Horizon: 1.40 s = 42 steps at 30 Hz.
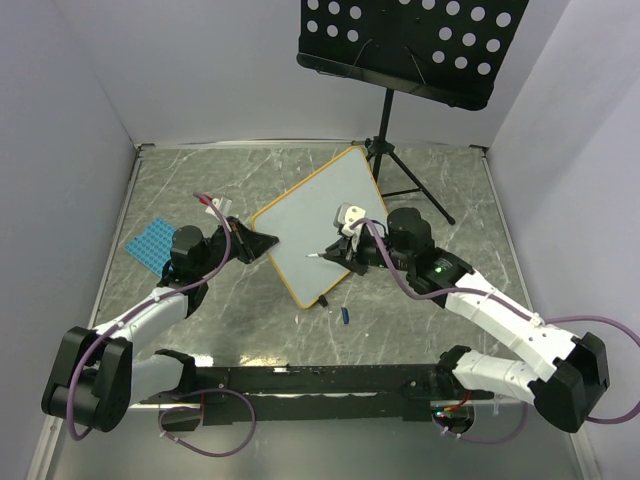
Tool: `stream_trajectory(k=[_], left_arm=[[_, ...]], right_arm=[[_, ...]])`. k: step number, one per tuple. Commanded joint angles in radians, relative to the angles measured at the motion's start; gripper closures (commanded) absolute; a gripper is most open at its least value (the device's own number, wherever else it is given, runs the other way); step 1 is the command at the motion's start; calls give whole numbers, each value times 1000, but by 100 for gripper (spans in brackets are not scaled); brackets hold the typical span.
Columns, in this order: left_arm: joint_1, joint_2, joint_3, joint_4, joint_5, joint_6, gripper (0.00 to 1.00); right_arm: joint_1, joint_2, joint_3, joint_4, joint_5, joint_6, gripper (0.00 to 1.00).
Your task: Write a sentence on the whiteboard
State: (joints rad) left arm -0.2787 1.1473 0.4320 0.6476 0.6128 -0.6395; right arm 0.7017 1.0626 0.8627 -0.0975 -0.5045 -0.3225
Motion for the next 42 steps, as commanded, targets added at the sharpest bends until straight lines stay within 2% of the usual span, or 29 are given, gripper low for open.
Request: stream_trajectory(k=[1,10,19,24,33,42], left_arm=[[-14,9,-1,-104,111,61,99],[-14,-12,-6,-124,110,63,99],[-14,3,-21,-74,116,29,99],[-13,22,-15,-62,127,11,99],[-14,37,-26,-9,143,-40,99],[-14,35,-9,-55,136,-23,99]], right_arm=[[4,22,30,18,-37,11,100],[33,22,56,-1,-55,-35,100],[71,45,101,-30,-100,-125,100],[73,68,116,-15,-94,-122,100],[96,160,136,90,11,-110,100],[113,229,183,122,39,-93,100]])
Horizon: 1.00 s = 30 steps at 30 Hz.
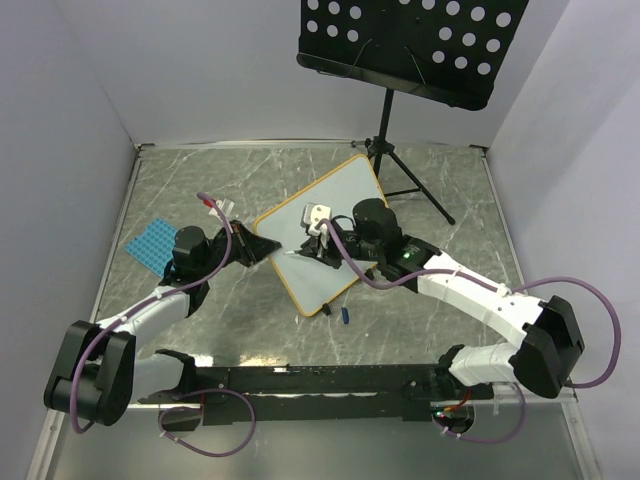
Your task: Write a sentence on the whiteboard
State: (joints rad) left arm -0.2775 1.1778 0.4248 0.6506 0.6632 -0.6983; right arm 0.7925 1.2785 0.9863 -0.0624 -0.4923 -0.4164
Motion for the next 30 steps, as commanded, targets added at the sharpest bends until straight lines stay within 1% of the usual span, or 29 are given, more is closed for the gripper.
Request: stream_trajectory(k=[1,14,30], left_arm=[[-15,6,-1,-58,84,36,99],[-15,11,-4,-35,76,19,99],[-15,8,-8,-32,76,17,99]], right_arm=[[31,18,61,91,38,2,100],[45,54,48,113,103,-7,100],[57,111,52,102,116,-15,100]])
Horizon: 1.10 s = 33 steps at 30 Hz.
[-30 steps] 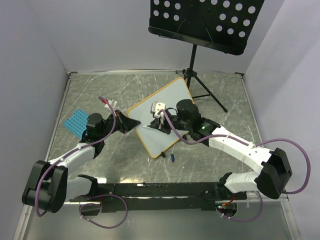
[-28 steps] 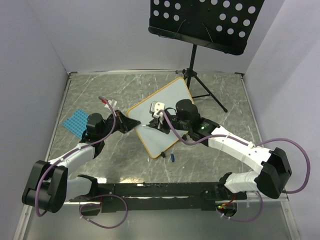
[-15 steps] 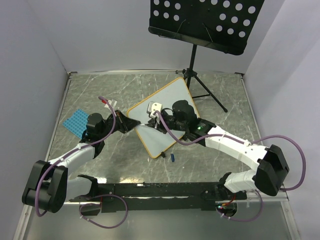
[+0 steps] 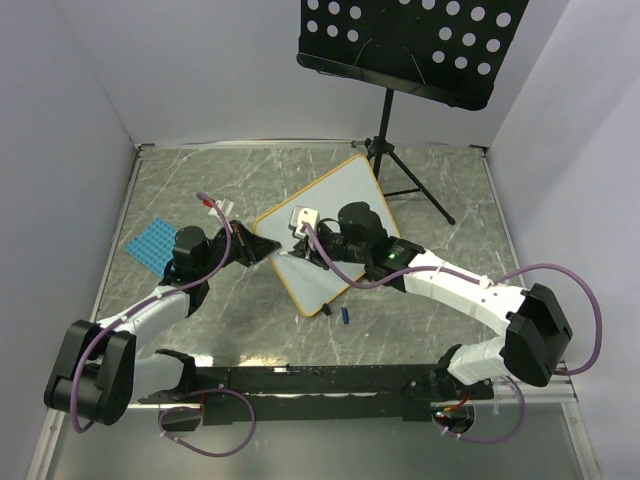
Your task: Write a sentence on the whiteboard
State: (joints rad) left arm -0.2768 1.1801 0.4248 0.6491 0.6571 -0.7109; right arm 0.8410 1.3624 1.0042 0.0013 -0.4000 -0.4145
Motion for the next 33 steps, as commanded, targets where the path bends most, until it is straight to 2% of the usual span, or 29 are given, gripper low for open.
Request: stream_trajectory(k=[1,14,33], left_arm=[[-15,4,-8,-31,82,31,99],[-16,6,-9,-46,79,48,99],[-16,4,-9,-45,78,48,99]], right_arm=[[10,29,37,37,27,-17,100],[1,27,42,22,133,-21,100],[-56,9,39,13,179,-10,100]])
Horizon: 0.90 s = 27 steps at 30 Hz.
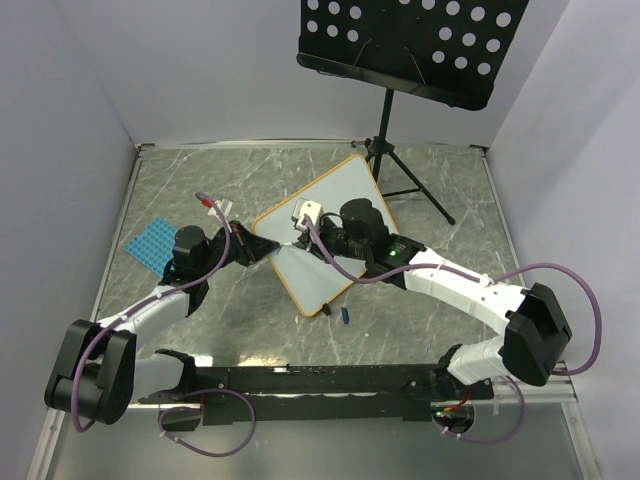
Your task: Write a sentence on the whiteboard
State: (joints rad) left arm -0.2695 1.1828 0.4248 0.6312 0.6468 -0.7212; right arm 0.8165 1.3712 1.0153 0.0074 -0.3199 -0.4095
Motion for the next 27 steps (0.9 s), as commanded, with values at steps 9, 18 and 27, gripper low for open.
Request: stream_trajectory(k=[9,18,27], left_arm=[[-23,3,-11,-24,90,58,99],[-23,3,-6,-27,88,58,99],[-23,8,2,-33,86,60,99]], right_arm=[[-45,2,43,5,130,-12,100],[-50,-40,17,9,26,-9,100],[-50,-113,-20,5,-100,-5,100]])
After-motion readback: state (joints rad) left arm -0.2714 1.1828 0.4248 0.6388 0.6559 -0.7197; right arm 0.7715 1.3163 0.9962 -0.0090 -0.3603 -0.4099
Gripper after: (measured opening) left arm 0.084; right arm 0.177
